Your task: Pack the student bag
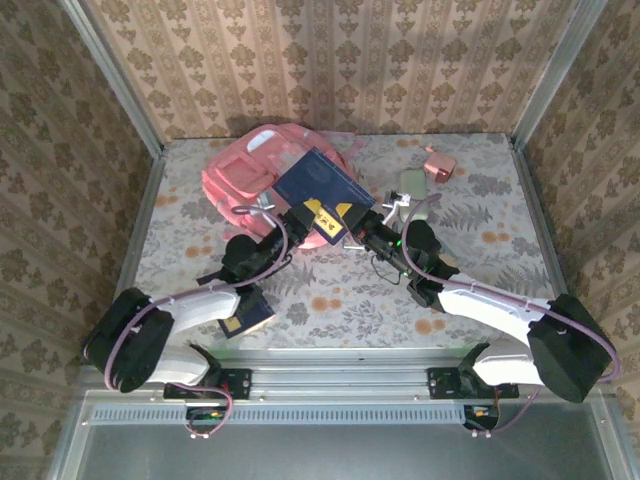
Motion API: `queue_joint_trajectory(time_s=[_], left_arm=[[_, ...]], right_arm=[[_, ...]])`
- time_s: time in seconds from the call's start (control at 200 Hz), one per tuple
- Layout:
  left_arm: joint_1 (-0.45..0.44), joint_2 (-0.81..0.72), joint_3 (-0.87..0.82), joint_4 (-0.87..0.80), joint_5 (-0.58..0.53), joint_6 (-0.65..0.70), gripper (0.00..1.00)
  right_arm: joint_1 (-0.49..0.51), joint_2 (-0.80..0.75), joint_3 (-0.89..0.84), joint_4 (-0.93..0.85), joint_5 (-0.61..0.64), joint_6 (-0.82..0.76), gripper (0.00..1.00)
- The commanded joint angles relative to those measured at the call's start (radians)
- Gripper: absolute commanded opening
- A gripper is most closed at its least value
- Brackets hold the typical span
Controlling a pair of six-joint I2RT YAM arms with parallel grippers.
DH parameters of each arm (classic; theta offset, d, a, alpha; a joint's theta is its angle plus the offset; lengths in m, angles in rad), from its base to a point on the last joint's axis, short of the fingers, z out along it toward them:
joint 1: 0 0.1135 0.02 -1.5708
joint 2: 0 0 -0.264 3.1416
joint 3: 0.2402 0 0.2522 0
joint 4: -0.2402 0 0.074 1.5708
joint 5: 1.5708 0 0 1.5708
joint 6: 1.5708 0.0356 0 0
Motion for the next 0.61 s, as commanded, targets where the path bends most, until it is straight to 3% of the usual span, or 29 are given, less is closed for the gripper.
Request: queue_joint_trajectory(time_s=[0.0,0.055,0.19,0.325,0.47,0.535,0.6], left_arm=[[-0.004,0.001,-0.011,0.071,0.021,-0.008,0.00],[0.000,0.005,-0.018,0.070,0.018,-0.018,0.00],[0.033,0.014,0.009,0.000,0.103,-0.031,0.35],[0.097,-0.018,0.067,-0.179,0.279,0.027,0.52],[0.180,-0.114,0.182,-0.720,0.416,0.304,0.59],[0.195,-0.137,0.313,-1.097,0.383,0.525,0.64],[0.210,-0.109,0.445,-1.346,0.349,0.705,0.67]], right_arm=[[0.005,-0.019,0.003,0.003,0.026,-0.007,0.00],[0.005,-0.036,-0.010,-0.007,0.038,-0.010,0.00],[0.000,-0.071,-0.028,-0.027,0.050,-0.037,0.00],[-0.026,-0.232,-0.054,-0.275,0.132,-0.165,0.00],[-0.097,-0.396,-0.088,-0.516,0.136,-0.255,0.00],[-0.145,-0.444,-0.115,-0.565,0.091,-0.259,0.00],[-0.192,-0.481,-0.132,-0.614,0.046,-0.254,0.00]])
